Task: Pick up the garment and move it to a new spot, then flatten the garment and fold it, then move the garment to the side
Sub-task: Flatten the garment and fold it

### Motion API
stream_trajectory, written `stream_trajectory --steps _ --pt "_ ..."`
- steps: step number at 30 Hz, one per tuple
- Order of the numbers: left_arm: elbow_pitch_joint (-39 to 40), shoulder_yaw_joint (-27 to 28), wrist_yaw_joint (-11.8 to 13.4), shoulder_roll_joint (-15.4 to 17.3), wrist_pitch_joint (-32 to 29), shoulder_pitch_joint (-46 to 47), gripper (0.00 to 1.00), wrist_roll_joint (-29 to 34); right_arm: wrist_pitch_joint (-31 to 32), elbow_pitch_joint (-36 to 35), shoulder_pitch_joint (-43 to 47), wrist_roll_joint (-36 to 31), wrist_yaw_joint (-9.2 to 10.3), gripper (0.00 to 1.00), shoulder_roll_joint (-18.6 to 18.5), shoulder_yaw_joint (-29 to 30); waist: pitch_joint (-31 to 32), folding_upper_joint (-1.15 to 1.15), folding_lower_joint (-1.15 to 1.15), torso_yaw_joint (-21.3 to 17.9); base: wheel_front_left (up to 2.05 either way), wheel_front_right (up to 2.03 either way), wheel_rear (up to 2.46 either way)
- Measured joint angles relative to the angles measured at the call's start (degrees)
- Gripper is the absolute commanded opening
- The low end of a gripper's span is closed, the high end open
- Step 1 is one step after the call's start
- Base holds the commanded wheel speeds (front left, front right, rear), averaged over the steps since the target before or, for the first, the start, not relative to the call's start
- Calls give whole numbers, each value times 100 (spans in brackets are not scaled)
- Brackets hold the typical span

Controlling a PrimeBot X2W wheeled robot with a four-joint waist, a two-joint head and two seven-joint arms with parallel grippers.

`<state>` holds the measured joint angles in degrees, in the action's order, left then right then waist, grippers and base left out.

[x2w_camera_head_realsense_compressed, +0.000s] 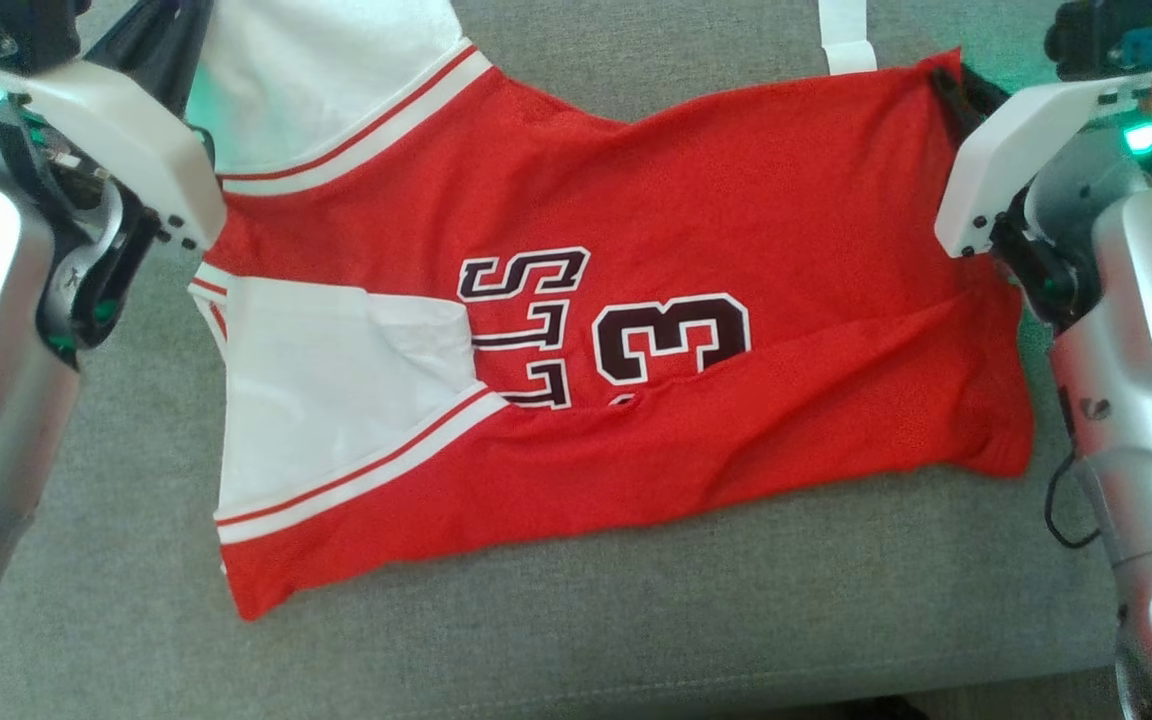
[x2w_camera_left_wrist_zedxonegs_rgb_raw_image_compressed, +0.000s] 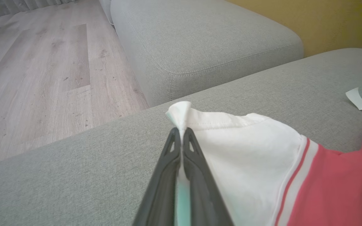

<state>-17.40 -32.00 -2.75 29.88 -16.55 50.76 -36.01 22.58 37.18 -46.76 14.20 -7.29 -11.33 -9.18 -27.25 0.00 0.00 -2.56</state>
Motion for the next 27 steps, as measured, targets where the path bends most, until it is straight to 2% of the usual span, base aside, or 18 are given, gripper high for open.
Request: stream_trajectory --steps 1,8,14,18,27 --pt "-21 -10 -2 0 0 0 0 0 -59 37 -8 0 0 0 0 -29 12 0 0 0 0 0 0" --pt "-73 -27 -27 0 171 -43 0 -80 -697 233 -10 0 1 0 -1 -115 203 0 0 -20 0 0 0" --pt "299 -10 2 19 626 -717 0 -196 -1218 242 194 294 1 0 -54 -386 528 0 0 8 0 0 0" --pt "675 -8 168 55 918 -1421 0 -232 -1535 219 613 397 1 0 -221 -408 737 0 -1 66 0 0 0" --pt "1311 -9 580 94 1488 -2727 0 -285 -2061 -113 1363 527 1 0 -325 -301 1192 0 -1 219 0 0 0"
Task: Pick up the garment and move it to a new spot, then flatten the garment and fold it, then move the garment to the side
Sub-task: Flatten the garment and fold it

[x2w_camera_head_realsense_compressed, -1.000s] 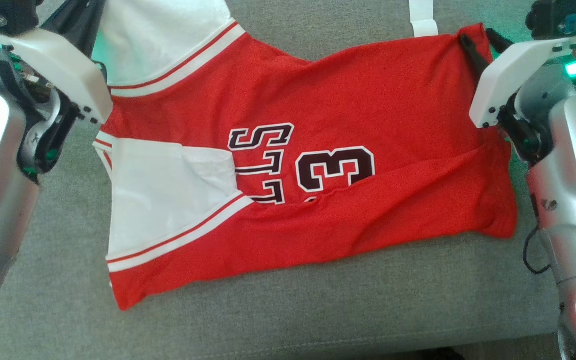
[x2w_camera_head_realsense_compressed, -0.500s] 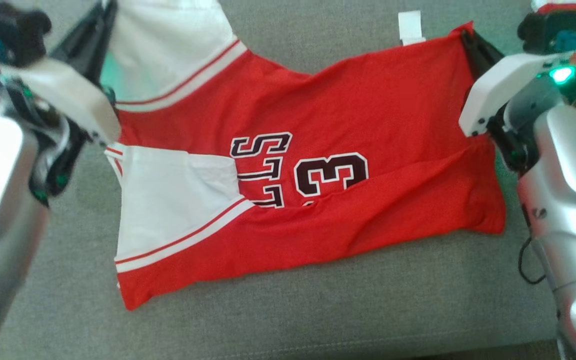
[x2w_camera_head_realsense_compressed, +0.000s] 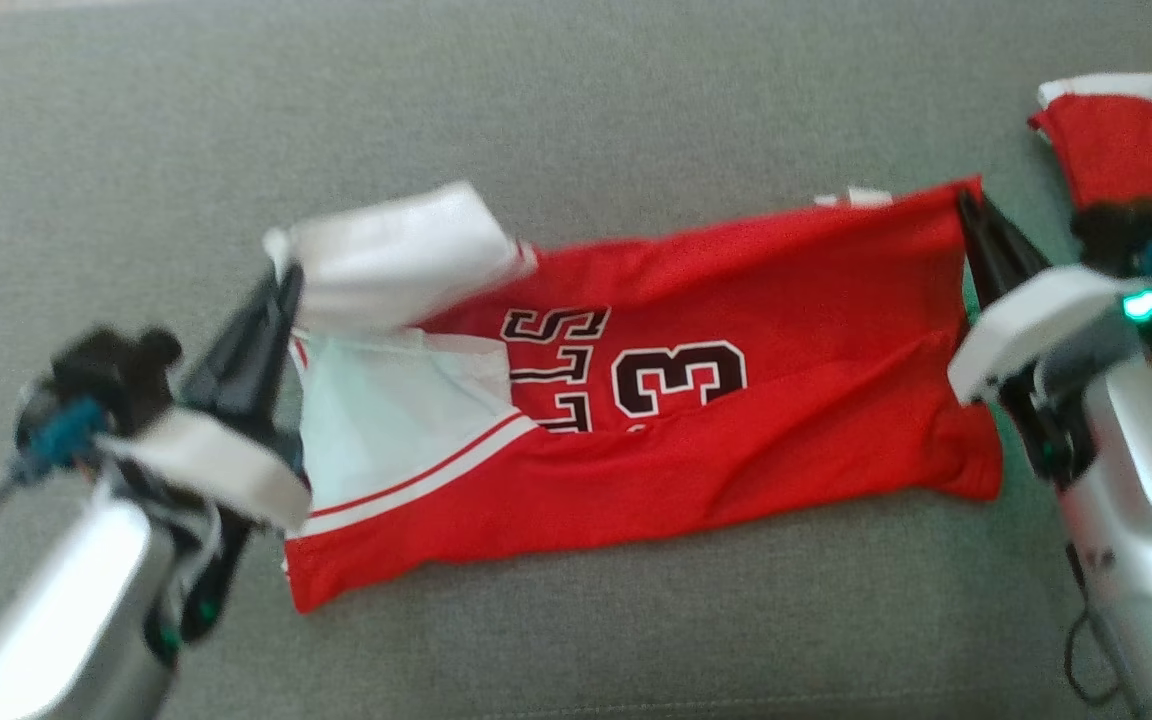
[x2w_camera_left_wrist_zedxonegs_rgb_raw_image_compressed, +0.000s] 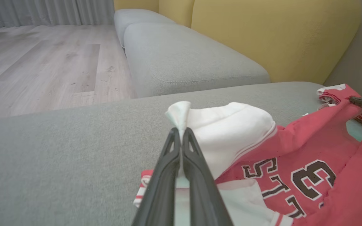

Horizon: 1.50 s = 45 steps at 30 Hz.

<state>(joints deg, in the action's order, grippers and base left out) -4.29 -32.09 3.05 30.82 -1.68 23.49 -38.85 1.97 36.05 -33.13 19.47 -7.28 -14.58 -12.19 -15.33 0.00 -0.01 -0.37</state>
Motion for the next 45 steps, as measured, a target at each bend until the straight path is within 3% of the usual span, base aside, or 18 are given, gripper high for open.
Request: stream_trajectory --steps 7,9,10,11,12,13,14,15,16,24,36,45 --pt "169 -71 254 -133 396 -991 0 -162 -154 -386 882 15 0 3 36 361 315 0 0 86 0 0 0" --pt "82 -115 259 -222 512 -1186 0 -203 -165 -468 1073 -32 0 25 93 431 366 0 -1 81 0 0 0" --pt "34 -120 275 -291 594 -1254 0 -232 -175 -499 1152 -57 0 25 132 477 385 0 0 77 0 0 0" --pt "-27 -127 285 -363 680 -1299 0 -253 -202 -526 1220 -85 0 48 164 513 404 0 0 74 0 0 0" --pt "-92 -131 285 -425 754 -1327 0 -253 -209 -570 1282 -108 0 48 183 543 420 0 0 70 0 0 0" --pt "-157 -130 283 -489 849 -1346 0 -254 -227 -587 1325 -140 0 73 208 580 436 0 1 65 0 0 0" --pt "-244 -126 279 -553 977 -1353 17 -286 -255 -608 1370 -158 -1 93 238 628 455 0 1 58 0 0 0" --pt "-334 -124 254 -611 1089 -1356 47 -333 -274 -631 1416 -192 -1 100 278 680 476 0 1 50 0 0 0" --pt "-409 -126 247 -649 1161 -1371 100 -353 -316 -654 1460 -207 0 100 320 732 500 0 1 42 0 0 0" --pt "-639 -5 311 -896 1515 -2071 100 -353 -508 -826 2091 -296 0 100 510 1307 757 0 1 77 0 0 0" --pt "-58 701 957 -1043 1596 -2418 100 185 -74 -1276 2380 -559 0 100 687 1916 1006 0 1 460 0 0 0" --pt "172 857 1111 -1105 1606 -2596 100 414 405 -625 1942 -983 -1 100 697 2071 948 0 2 851 0 0 0"
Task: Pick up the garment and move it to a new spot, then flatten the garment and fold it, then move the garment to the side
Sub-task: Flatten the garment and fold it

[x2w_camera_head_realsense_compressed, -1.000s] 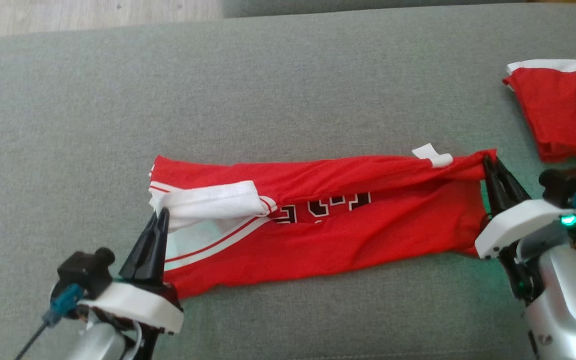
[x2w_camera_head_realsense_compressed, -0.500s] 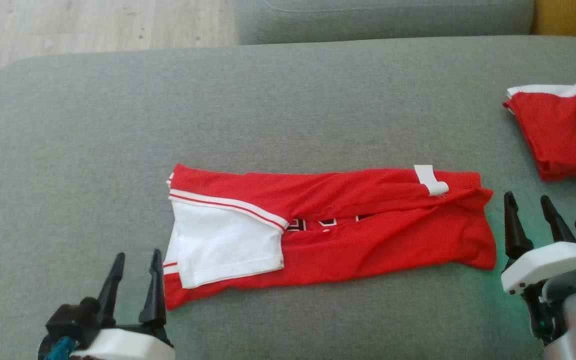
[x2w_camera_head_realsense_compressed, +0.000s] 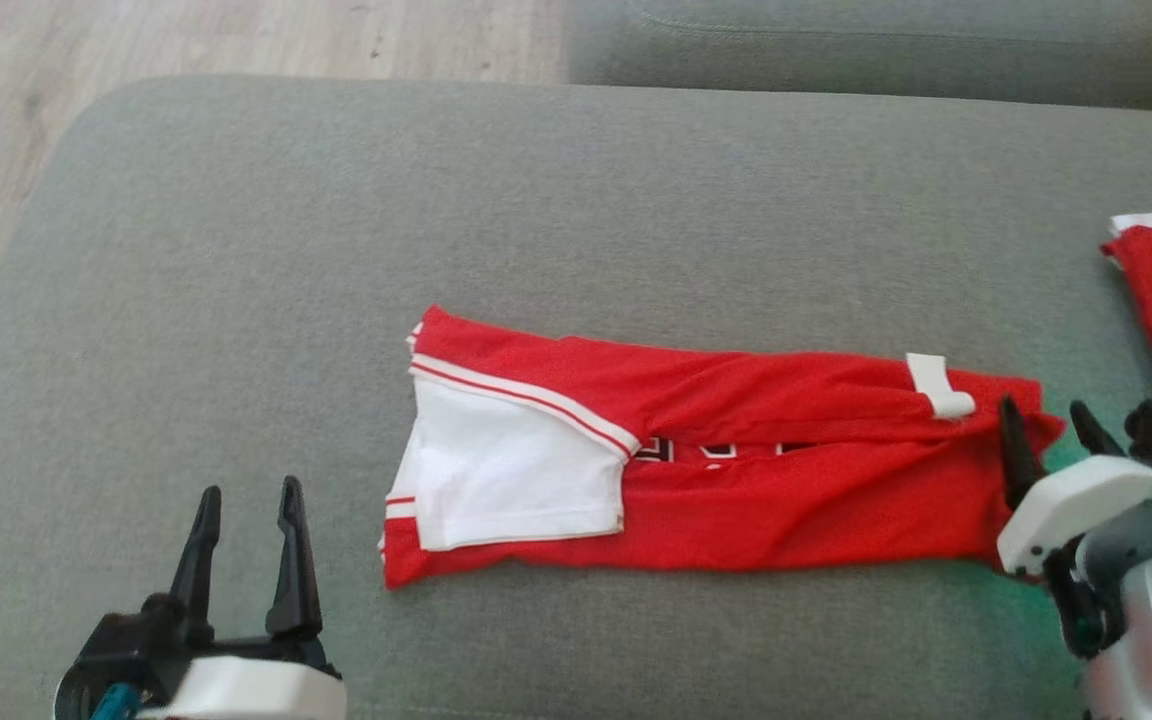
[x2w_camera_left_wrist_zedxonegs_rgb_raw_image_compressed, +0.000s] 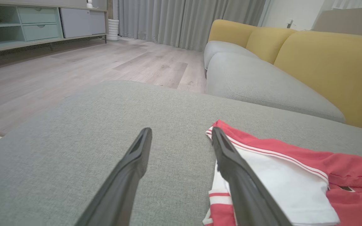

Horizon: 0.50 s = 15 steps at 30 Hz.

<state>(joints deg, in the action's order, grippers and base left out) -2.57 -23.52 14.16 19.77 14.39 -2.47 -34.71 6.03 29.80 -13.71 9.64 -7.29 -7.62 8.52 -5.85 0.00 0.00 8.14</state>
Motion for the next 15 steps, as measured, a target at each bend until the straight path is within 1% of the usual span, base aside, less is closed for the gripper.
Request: stream_trajectory --steps 4,7,13,15 --pt "40 38 3 -19 1 -26 100 1 31 443 -3 -278 1 100 -21 163 -35 0 0 168 0 0 0" --pt "65 55 3 -29 5 -31 100 8 -8 641 -1 -434 1 100 -13 252 -33 0 0 259 0 0 0" --pt "98 67 26 -27 5 -60 100 91 -51 943 -6 -502 0 100 75 335 17 0 0 289 0 0 0" --pt "132 63 56 -26 5 -83 100 126 -78 1016 -30 -502 1 49 136 339 31 0 0 272 0 0 0"
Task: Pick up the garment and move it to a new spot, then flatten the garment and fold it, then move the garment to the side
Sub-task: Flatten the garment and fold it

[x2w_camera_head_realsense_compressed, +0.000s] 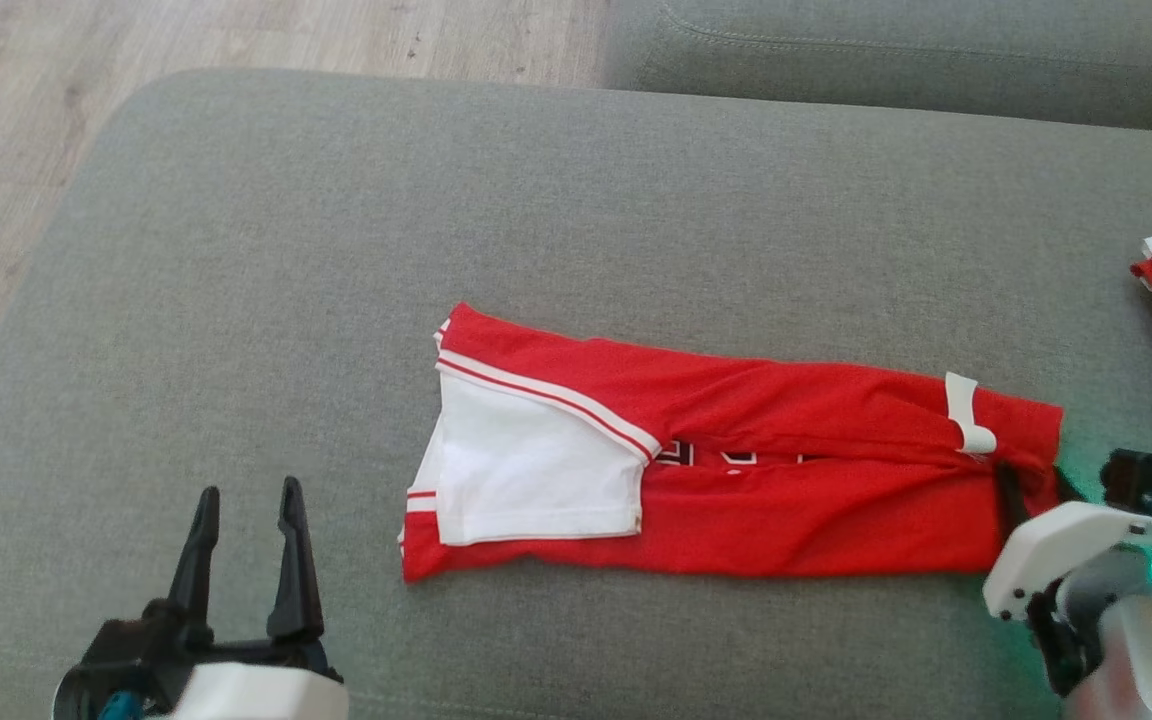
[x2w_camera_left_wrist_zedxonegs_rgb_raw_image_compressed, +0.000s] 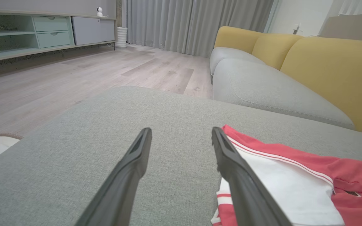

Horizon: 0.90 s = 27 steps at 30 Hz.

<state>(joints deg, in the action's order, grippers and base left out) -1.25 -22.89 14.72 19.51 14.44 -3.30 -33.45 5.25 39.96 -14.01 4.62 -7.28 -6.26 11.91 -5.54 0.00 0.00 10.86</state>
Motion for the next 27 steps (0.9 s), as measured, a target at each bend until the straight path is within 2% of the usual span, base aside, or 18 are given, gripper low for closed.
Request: stream_trajectory --steps 2,3,12,20,24,27 --pt "41 -18 7 3 -1 -43 100 34 -20 90 -70 0 -1 20 48 -12 10 0 0 -26 0 0 0" --pt "56 -31 25 4 -5 -59 100 49 -21 127 -108 1 -1 0 68 -16 14 0 0 -43 0 0 0" --pt "169 -101 111 43 -74 -77 100 77 -177 245 -212 81 -1 0 107 -36 122 0 0 -334 0 0 0" --pt "182 -120 143 48 -110 -234 100 75 149 -582 -178 332 -1 0 -548 250 272 0 0 -841 0 0 0" --pt "165 -124 140 43 -110 -216 100 75 460 -1203 -76 375 -1 0 -586 435 229 0 0 -1005 0 0 0" --pt "113 -126 135 41 -110 -185 100 75 672 -1657 65 489 -1 0 -474 410 189 0 0 -1066 0 0 0"
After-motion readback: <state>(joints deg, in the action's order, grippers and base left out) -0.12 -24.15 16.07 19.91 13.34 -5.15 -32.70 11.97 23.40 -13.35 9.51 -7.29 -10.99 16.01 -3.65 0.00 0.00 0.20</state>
